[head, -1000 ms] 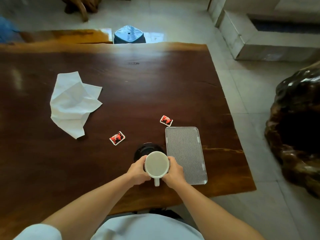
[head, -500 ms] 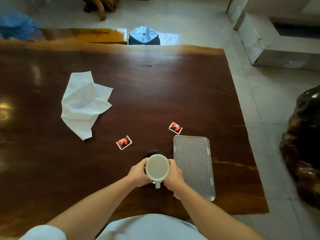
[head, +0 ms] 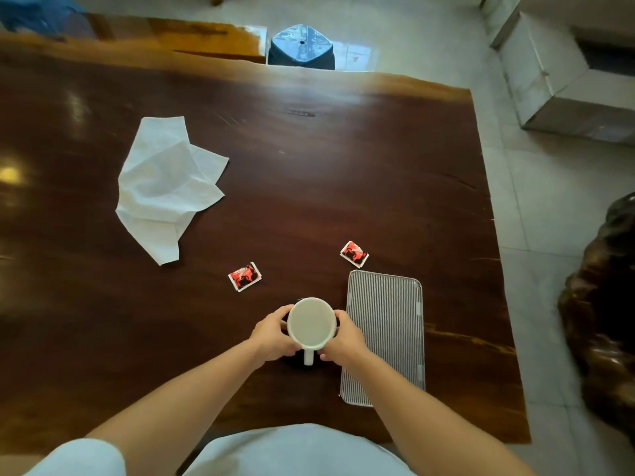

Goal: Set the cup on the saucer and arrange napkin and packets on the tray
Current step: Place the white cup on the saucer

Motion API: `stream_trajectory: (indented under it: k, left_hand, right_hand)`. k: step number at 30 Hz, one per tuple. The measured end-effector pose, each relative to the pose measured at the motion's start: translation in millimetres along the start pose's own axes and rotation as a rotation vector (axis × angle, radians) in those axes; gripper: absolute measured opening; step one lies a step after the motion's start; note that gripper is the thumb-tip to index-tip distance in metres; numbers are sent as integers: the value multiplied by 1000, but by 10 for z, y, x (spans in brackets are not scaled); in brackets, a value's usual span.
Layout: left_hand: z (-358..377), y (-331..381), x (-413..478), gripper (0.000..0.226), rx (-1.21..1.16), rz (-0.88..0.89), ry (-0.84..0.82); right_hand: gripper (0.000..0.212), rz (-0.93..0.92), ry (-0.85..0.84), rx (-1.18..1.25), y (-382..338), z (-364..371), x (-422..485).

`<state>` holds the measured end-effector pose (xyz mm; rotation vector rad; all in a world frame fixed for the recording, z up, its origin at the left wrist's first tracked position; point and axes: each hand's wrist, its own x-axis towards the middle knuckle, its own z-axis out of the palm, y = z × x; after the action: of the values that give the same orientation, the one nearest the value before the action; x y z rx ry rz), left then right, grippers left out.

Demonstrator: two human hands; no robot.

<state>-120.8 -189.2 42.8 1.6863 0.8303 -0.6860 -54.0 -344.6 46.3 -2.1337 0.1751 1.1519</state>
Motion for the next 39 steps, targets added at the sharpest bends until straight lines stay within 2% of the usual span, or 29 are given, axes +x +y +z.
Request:
stream_trajectory:
  k: [8,15,19,21,24,27,30,34,39]
  left_hand:
    - [9,-28,-3,86,-20,-28,4]
    - [4,-29,-97,83,35,-48,16]
    - [21,-34,-189,76,48,-41,49]
    - [38,-37,-243,76,77,-43,50]
    - [54,-46,-316,76,117,-53,47]
    - [64,-65,-389,76,141,-58,43]
    - [65,-78,-429,74,157,-46,44]
    - [22,-106,-479,70,196,-63,28]
    - [-171,-90,-577,57,348,1,116]
  right_hand:
    - [55,2,-40,-44,-1,-10,46]
    - [71,2,-76,-126,31,20,5]
    - [69,-7,-125,-155,84,15,-36]
    - [79,-45,-121,-198,126,16,-57]
    - [82,-44,-95,-130,166,20,-101]
    - [78,-14,-97,-52,206,23,-150]
    - [62,-46,-83,2,242,33,-194]
    - [59,-41,23,-81,216,43,-235]
    - [34,-189,233,-241,112,-21,-280]
